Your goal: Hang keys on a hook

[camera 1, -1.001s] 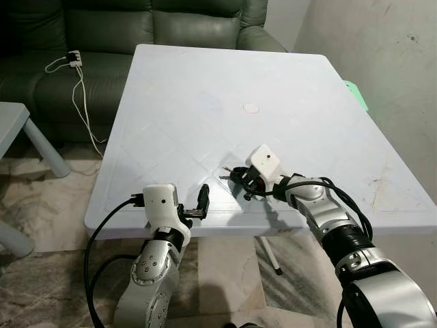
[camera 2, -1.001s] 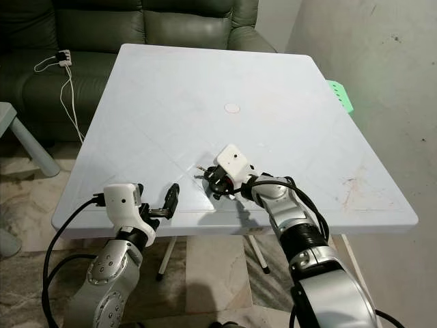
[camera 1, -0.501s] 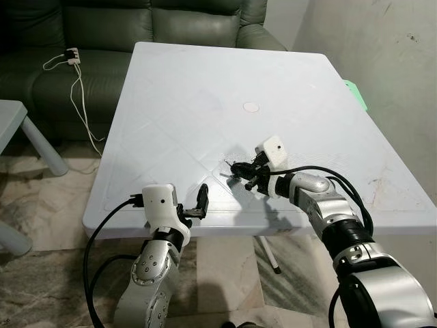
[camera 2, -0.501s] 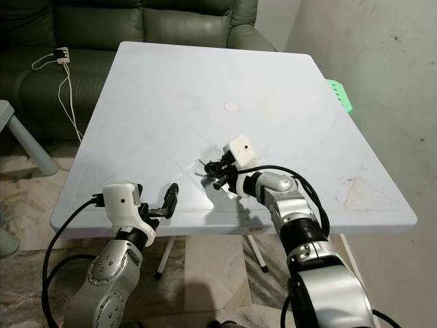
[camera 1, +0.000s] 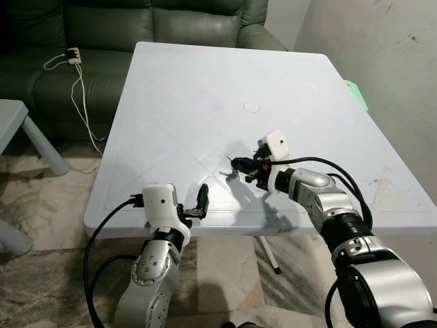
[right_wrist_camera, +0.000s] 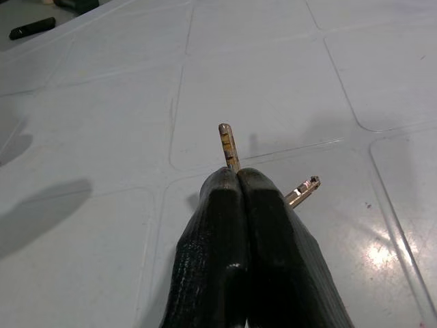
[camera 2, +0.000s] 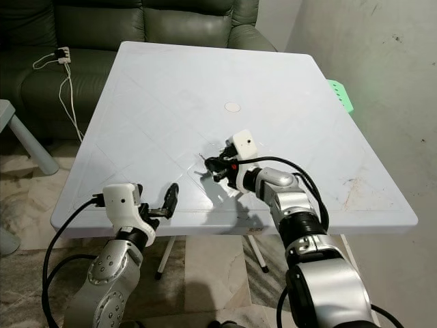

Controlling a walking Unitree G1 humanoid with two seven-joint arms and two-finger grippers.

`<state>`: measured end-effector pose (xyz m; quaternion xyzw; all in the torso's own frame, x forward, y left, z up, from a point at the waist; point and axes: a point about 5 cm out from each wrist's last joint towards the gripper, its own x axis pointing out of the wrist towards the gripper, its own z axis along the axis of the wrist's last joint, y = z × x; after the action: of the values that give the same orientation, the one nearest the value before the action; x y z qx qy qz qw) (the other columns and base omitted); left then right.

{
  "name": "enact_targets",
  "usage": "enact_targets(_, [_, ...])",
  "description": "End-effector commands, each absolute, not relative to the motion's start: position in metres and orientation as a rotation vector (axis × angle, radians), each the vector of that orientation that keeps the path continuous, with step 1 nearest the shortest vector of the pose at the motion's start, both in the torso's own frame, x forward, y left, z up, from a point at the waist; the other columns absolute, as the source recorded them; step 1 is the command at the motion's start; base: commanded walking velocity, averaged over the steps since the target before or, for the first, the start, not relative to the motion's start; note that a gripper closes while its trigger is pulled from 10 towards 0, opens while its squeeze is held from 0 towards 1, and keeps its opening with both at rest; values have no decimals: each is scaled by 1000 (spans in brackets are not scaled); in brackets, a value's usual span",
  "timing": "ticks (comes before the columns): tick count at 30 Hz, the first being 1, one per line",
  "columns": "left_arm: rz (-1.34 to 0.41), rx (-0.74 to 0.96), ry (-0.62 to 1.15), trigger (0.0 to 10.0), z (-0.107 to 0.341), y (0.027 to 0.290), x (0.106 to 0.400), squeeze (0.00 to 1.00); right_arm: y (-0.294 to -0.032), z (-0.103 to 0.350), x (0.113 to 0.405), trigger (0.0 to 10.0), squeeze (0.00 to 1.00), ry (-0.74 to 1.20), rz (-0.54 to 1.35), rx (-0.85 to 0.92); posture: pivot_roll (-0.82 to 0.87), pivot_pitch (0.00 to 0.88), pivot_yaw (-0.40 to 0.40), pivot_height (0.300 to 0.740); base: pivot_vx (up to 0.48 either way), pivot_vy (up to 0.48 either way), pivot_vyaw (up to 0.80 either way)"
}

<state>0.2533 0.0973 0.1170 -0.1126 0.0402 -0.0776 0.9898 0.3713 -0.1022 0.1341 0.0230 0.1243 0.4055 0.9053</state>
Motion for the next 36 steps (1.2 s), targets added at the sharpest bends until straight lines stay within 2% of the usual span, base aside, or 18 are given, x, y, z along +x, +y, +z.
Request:
enact_targets(1, [-172,-295,74,10000,122,81,251,0,-106,134,372,10000,0,269,823,88,91,102,-170,740,0,0,0])
enact_targets(4, [-172,-297,73,10000,122,81,251,0,-106,137,373,10000,0,263,818,111,91,104,-170,740,0,0,0])
enact_targets(6, [-169,-298,74,10000,123,81,251,0,-107,138,376,10000,0,309,790,242,89,106,-171,740,0,0,0])
enact_targets(7, [-168,-299,74,10000,123,81,251,0,-107,145,378,10000,0,306,804,372,89,110,-173,740,0,0,0])
enact_targets(9, [-167,-301,75,10000,123,81,251,0,-108,148,378,10000,0,297,816,421,88,113,-174,740,0,0,0])
enact_targets(12, [-166,-302,75,10000,122,81,251,0,-111,149,379,10000,0,297,803,459,88,115,-174,740,0,0,0])
enact_targets(13, [-163,-302,76,10000,122,81,251,0,-112,146,379,10000,0,293,798,396,85,119,-175,740,0,0,0])
enact_targets(21, [-159,-305,76,10000,123,81,251,0,-112,143,377,10000,0,311,792,403,84,120,-174,740,0,0,0])
enact_targets(22, [-160,-304,75,10000,123,81,251,0,-114,150,380,10000,0,299,772,517,84,120,-174,740,0,0,0])
enact_targets(23, [-160,-304,75,10000,123,81,251,0,-114,150,380,10000,0,299,772,517,84,120,-174,740,0,0,0])
enact_targets(25, [-160,-304,74,10000,123,81,252,0,-118,164,385,10000,0,267,761,732,84,121,-171,740,0,0,0])
enact_targets(27, [-160,-305,74,10000,123,81,252,0,-120,170,386,10000,0,252,765,814,84,121,-171,740,0,0,0])
enact_targets(28, [-162,-305,75,10000,123,80,252,0,-124,178,388,10000,0,235,769,980,84,121,-171,740,0,0,0])
enact_targets(31, [-162,-306,76,10000,123,80,252,0,-130,185,390,10000,0,203,753,1076,84,121,-171,740,0,0,0])
enact_targets(33, [-162,-305,75,10000,123,80,252,0,-131,182,392,10000,0,197,715,1006,83,121,-171,740,0,0,0])
enact_targets(34, [-162,-306,75,10000,123,80,252,0,-128,175,391,10000,0,232,699,846,82,120,-171,740,0,0,0])
enact_targets(35, [-162,-306,75,10000,123,80,252,0,-128,175,391,10000,0,232,699,846,82,120,-171,740,0,0,0])
enact_targets(36, [-163,-306,74,10000,123,80,252,0,-124,169,390,10000,0,237,706,689,82,120,-171,740,0,0,0])
